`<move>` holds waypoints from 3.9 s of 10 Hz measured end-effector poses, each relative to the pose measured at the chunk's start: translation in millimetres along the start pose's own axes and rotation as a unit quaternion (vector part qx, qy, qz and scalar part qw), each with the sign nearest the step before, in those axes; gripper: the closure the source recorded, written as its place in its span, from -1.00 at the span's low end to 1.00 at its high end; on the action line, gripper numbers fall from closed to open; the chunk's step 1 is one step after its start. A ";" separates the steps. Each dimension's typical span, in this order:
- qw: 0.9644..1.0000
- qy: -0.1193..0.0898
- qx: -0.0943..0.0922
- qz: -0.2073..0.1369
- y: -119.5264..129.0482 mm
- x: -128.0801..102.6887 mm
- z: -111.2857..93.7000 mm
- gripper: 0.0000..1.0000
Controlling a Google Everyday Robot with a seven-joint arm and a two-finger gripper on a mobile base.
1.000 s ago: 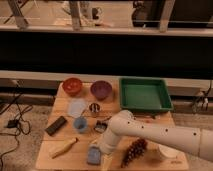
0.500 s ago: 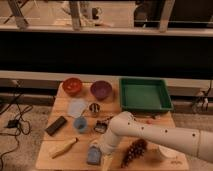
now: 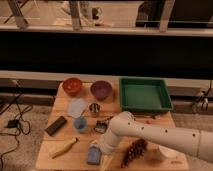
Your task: Place sponge in purple bowl
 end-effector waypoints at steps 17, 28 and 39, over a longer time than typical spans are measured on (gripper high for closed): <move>1.000 0.000 -0.001 0.000 0.5 -0.2 -3.8 1.00; 1.000 0.000 0.000 0.000 0.3 0.1 -3.9 1.00; 1.000 0.000 0.000 0.000 0.2 0.0 -3.9 1.00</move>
